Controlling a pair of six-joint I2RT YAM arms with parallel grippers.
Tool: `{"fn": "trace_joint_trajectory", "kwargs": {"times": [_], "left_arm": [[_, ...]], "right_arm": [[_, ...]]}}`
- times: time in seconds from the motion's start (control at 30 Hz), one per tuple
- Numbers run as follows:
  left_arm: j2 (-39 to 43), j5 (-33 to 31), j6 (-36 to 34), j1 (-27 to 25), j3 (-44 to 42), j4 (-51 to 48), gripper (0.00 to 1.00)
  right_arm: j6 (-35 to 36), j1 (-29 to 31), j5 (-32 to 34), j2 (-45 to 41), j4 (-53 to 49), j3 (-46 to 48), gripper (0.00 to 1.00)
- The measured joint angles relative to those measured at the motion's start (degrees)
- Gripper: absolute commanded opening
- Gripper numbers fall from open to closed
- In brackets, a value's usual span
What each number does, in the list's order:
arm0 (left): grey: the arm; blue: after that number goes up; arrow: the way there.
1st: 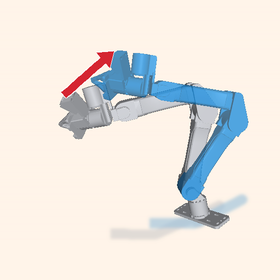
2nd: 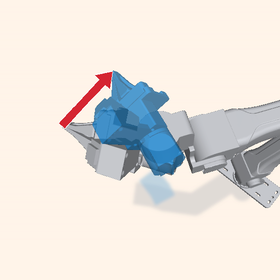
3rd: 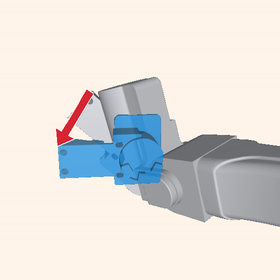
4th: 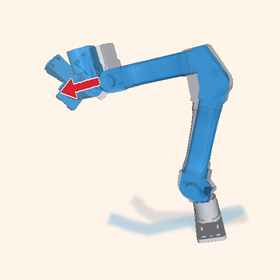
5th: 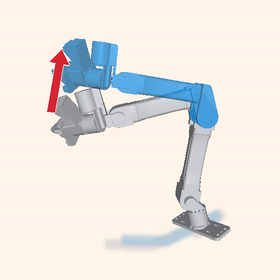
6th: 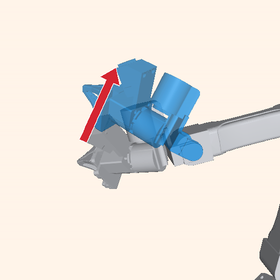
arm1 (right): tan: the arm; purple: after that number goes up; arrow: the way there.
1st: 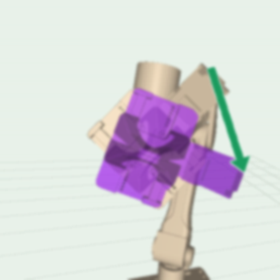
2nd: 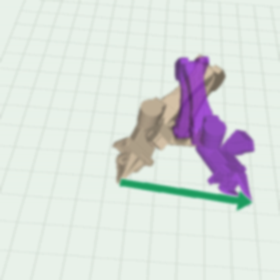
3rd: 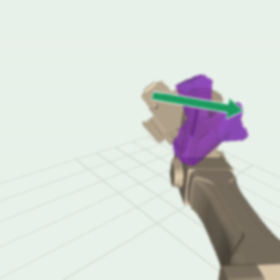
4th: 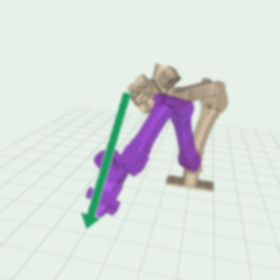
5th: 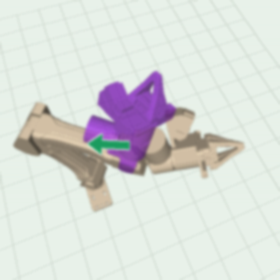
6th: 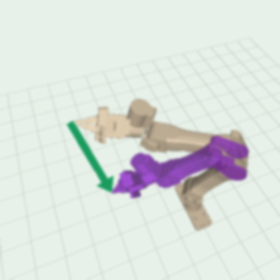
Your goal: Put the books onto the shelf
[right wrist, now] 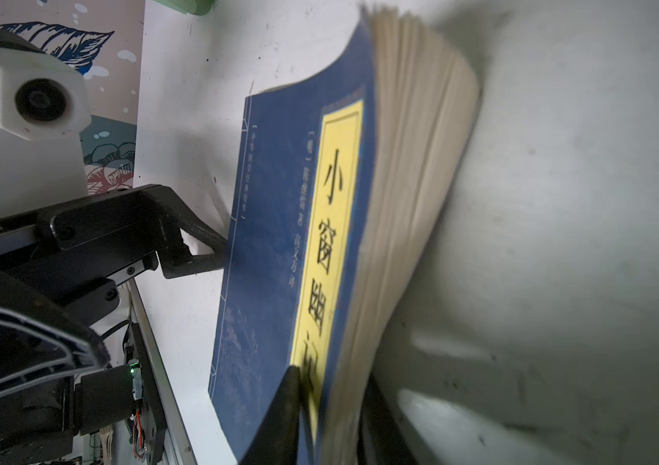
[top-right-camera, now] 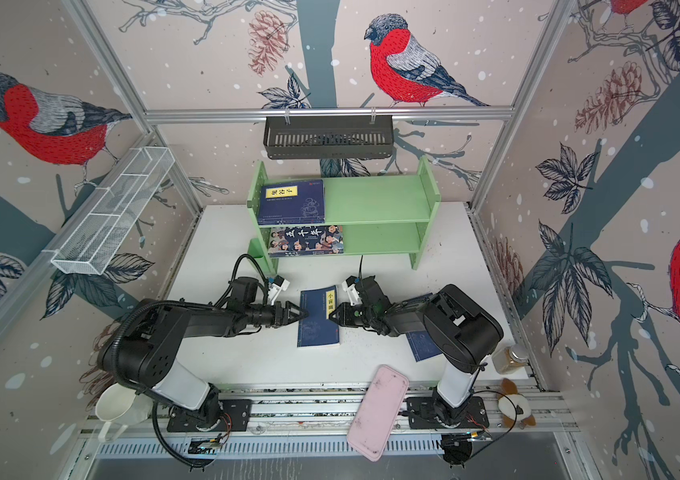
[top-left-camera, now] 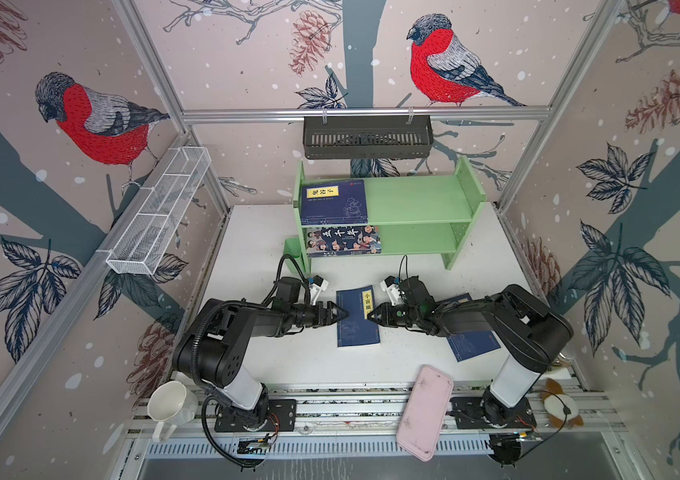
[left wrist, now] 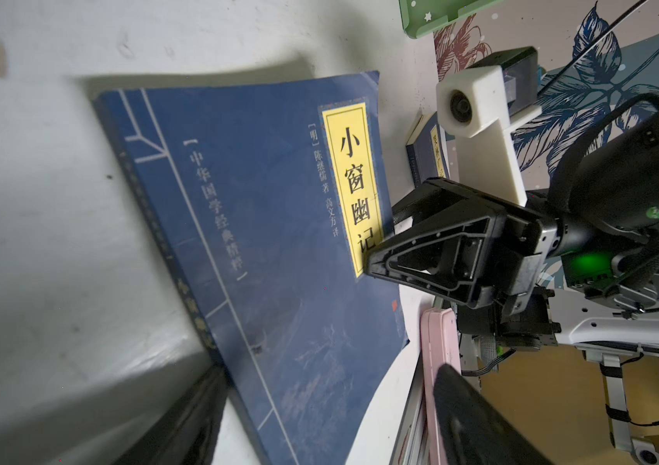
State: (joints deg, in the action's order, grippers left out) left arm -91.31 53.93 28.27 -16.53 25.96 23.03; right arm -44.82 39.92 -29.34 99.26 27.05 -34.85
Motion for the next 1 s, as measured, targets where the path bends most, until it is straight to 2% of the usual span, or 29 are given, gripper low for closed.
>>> {"fn": "trace_joint_trajectory", "kwargs": {"times": [0.13, 0.3, 0.4, 0.53, 0.7, 0.8, 0.93, 1.0], "left_arm": [[1.55, -0.52, -0.33, -0.13, -0.02, -2.1, 0.87], [7.96, -3.23, -5.35, 0.09, 1.7, -8.87, 0.89], [14.8, -4.87, -9.11, 2.4, 2.54, -12.5, 0.89], [20.52, -4.13, -10.86, 6.95, 3.21, -15.32, 0.89], [23.19, -1.09, -12.79, 8.13, 3.63, -19.19, 0.89], [23.17, 3.21, -11.37, 8.17, 3.37, -18.34, 0.89], [22.29, 10.49, -2.93, 8.17, 2.12, -11.02, 0.88], [22.1, 12.81, 0.09, 8.02, 2.12, -7.91, 0.83]], "right_arm": [[0.0, -0.22, -1.29, -0.57, 0.66, 0.04, 0.02], [0.79, -2.1, -4.24, -3.98, 0.48, 1.2, 0.01], [1.95, -4.09, -6.86, -7.34, -0.11, 2.29, 0.01], [4.66, -5.97, -10.78, -12.74, -2.43, 2.23, 0.01], [9.07, -7.13, -15.87, -18.05, -7.63, -1.55, 0.01], [12.0, -7.06, -18.18, -19.15, -11.06, -5.42, 0.01], [15.28, -6.45, -20.79, -19.21, -14.86, -9.62, 0.01], [16.31, -6.19, -22.05, -19.17, -15.52, -10.67, 0.01]]}}
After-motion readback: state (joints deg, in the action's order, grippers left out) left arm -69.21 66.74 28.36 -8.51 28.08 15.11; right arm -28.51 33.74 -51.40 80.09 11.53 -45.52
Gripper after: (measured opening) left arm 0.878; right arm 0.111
